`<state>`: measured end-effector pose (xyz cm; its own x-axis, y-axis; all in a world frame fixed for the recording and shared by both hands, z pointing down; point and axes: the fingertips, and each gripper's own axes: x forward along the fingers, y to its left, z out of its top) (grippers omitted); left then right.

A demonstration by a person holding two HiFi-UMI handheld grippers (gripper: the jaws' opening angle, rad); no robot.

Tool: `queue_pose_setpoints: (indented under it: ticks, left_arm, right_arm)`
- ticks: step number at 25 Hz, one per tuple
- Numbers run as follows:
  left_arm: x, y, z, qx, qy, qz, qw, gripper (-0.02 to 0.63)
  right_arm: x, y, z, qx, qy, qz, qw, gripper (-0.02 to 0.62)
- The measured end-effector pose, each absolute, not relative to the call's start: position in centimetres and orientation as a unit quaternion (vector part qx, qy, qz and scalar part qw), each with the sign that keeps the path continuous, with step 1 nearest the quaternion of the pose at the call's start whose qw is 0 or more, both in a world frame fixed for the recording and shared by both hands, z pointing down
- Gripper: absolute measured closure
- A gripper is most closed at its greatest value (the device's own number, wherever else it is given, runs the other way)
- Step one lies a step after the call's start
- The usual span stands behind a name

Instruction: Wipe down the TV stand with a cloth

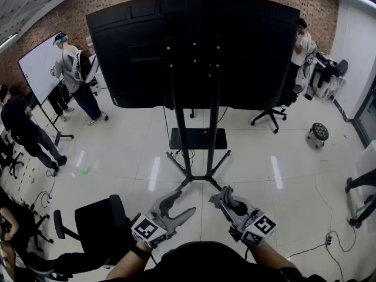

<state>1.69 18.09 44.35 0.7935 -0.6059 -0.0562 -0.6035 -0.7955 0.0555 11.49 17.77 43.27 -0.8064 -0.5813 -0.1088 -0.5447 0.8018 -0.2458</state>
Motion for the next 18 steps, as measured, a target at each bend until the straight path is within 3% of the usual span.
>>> queue_pose_setpoints:
  ticks: [18]
  left_arm:
    - [1.4,13.8,45.1,0.942,-0.333,-0.042,0.016,0.288]
  right_arm:
    - [12.7,14.0,44.5,-0.311,0.943,-0.092,0.08,0.575]
